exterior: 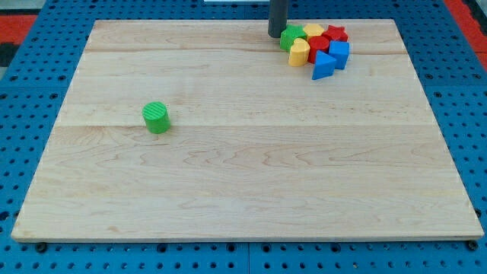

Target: Move green circle into the yellow heart

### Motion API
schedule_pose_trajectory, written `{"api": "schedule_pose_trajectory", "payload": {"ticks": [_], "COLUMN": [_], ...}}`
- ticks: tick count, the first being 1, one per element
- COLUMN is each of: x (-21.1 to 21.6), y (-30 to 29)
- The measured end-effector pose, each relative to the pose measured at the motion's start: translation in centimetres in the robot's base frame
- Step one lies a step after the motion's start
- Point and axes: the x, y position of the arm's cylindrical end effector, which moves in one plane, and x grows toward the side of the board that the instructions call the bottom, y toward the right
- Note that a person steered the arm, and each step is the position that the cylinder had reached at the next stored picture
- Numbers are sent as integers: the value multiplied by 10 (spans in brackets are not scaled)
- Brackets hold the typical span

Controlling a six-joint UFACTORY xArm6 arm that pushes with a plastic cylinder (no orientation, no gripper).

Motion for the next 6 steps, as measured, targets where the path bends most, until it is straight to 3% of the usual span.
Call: {"api": "schedule_pose_trajectory", "payload": {"ticks": [1,2,3,4,5,6], "x": [0,0,15,68,137,203], "y": [-1,-64,-172,-267,-318,-329]}}
